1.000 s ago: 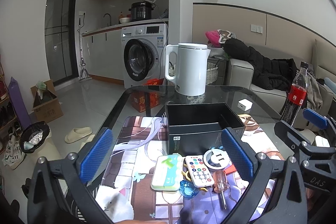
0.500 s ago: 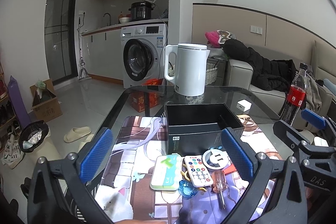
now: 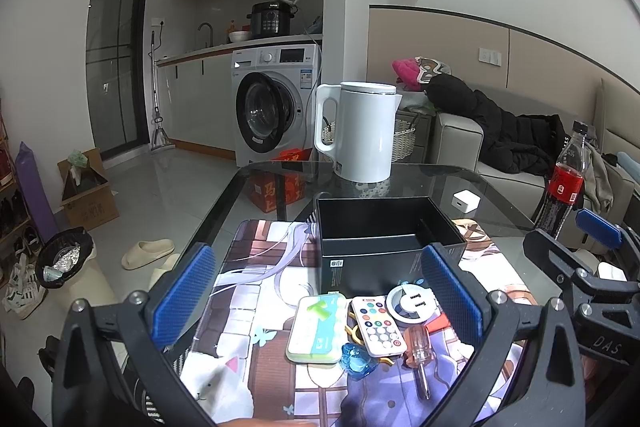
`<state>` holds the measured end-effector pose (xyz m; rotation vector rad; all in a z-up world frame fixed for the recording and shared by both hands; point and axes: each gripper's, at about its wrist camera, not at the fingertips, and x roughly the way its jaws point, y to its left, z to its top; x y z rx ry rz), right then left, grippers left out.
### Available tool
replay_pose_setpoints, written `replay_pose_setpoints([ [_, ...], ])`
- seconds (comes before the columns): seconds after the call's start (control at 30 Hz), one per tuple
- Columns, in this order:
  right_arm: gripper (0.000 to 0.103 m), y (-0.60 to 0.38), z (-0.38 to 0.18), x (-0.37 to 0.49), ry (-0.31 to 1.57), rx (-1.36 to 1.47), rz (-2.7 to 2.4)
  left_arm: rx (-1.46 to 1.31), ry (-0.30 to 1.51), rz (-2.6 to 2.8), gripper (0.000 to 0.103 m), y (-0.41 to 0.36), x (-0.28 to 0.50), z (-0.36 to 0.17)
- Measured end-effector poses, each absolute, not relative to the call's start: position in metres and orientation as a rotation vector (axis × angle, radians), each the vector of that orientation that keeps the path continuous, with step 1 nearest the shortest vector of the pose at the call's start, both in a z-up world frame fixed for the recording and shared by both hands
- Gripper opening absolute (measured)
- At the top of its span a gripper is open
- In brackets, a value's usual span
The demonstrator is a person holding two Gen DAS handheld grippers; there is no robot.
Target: Organize rigid objects
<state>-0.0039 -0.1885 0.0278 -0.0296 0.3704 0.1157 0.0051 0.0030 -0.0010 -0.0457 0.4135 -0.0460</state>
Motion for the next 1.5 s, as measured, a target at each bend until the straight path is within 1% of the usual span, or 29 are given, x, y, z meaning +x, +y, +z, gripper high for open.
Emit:
replay_pose_setpoints([
  [0.4, 0.102, -0.188, 0.027, -0.005, 0.368, -0.030, 0.118, -0.048, 0.415, -0.042, 0.103, 0.004, 0.005, -0.002],
  [0.57, 0.102, -0.184, 0.028, -0.002, 0.376, -0.039, 0.126, -0.005, 0.432, -0.034, 0.103, 0.002, 0.011, 0.001],
  [0.67, 0.102, -0.181, 0.029, 0.007, 0.403, -0.048, 0.138, -0.012, 0.509, -0.031, 0.103, 0.003, 0.025, -0.003],
  [0.77, 0.102, -0.179, 0.026, 0.023, 0.472, -0.033, 0.144, -0.034, 0.588, -0.017, 0.103, 0.005, 0.038, -0.009],
  [1.0, 0.102, -0.174, 0.013, 0.049, 0.615, -0.034, 0.190, -0.051, 0.876, 0.010, 0.103, 0.012, 0.074, -0.043],
  [1.13, 0.102, -0.175, -0.005, 0.064, 0.715, -0.012, 0.174, -0.004, 0.951, 0.001, 0.103, 0.010, 0.082, -0.063],
  [1.27, 0.102, -0.169, -0.022, 0.073, 0.773, -0.041, 0.180, 0.044, 0.976, -0.054, 0.102, 0.007, 0.090, -0.068],
  [1.37, 0.102, -0.163, -0.036, 0.079, 0.822, -0.063, 0.198, 0.095, 0.987, -0.069, 0.098, 0.007, 0.103, -0.069],
  [1.4, 0.102, -0.160, -0.041, 0.081, 0.840, -0.066, 0.205, 0.097, 1.000, -0.087, 0.092, 0.007, 0.107, -0.072],
  [1.47, 0.102, -0.155, -0.050, 0.083, 0.887, -0.068, 0.230, 0.095, 1.033, -0.107, 0.085, 0.006, 0.115, -0.078],
  [1.5, 0.102, -0.152, -0.054, 0.085, 0.908, -0.068, 0.249, 0.095, 1.044, -0.119, 0.085, 0.005, 0.119, -0.083],
])
